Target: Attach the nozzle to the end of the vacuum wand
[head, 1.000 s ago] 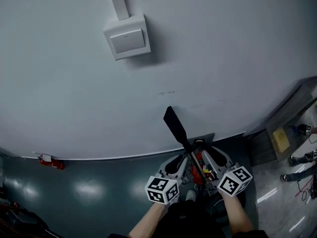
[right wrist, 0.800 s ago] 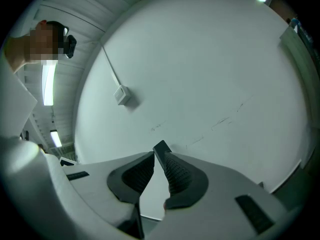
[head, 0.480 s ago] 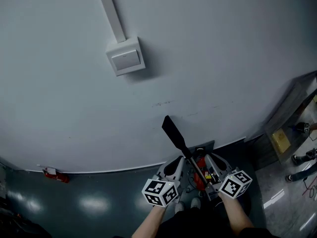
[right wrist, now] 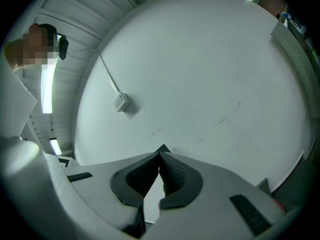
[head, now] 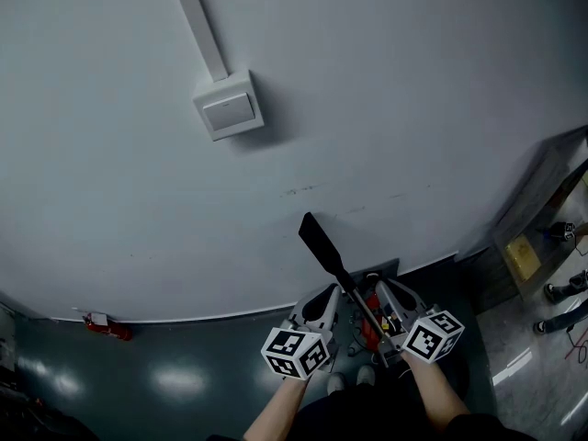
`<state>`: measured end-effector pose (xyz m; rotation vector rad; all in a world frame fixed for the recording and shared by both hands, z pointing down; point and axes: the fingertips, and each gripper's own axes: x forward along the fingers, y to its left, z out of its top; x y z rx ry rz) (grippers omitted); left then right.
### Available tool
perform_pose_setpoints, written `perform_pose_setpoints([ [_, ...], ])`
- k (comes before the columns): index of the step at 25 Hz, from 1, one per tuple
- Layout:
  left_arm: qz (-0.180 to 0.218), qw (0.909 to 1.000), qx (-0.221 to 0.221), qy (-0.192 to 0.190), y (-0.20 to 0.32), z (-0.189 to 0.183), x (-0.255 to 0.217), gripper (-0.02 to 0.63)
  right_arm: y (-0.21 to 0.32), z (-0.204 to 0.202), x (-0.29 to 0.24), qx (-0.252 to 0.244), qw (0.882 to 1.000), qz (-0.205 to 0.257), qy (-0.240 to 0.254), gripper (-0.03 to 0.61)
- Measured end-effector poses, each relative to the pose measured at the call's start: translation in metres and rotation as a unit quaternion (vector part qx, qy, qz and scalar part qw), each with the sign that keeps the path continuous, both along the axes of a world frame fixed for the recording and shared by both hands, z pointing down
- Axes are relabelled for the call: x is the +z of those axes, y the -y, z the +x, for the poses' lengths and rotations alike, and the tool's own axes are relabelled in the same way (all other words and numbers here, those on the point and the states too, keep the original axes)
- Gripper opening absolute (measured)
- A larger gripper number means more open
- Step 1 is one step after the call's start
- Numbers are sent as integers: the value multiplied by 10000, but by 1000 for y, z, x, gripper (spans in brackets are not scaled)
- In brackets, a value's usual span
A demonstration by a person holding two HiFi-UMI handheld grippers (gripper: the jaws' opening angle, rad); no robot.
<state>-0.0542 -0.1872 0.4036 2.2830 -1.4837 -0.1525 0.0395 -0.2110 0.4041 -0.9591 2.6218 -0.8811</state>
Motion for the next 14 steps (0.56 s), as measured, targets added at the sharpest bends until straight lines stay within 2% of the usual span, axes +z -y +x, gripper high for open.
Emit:
perform_pose_setpoints([
  [14,-101,9998,-132,112,-4,6,4,5,-8,5,3,-33,9999,63,-146,18],
])
